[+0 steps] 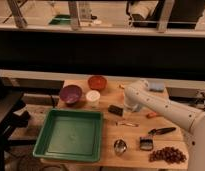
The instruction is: Wipe table surface with eraser
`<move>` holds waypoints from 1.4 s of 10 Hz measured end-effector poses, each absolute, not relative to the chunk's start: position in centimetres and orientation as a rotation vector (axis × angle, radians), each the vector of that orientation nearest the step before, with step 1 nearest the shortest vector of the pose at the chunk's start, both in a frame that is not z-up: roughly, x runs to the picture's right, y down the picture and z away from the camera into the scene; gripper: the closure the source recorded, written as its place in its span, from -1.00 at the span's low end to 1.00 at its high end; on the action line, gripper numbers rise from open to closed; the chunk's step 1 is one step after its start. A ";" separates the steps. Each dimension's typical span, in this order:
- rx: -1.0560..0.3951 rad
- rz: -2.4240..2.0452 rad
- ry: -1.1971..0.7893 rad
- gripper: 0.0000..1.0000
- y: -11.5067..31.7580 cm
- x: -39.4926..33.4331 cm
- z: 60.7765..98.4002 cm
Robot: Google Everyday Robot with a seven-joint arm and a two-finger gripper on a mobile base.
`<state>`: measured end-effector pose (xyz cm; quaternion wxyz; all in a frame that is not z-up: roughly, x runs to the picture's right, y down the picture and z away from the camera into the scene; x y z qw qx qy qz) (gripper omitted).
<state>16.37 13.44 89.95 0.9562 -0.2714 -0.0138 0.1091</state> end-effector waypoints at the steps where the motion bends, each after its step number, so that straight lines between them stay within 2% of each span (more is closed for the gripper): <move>1: -0.547 0.225 -0.016 1.00 13.2 17.0 90.0; 6: -0.538 0.230 0.008 1.00 11.6 17.9 91.4; 10: -0.547 0.209 -0.011 1.00 11.2 15.8 92.5; 14: -0.548 0.208 -0.014 1.00 11.2 15.6 92.4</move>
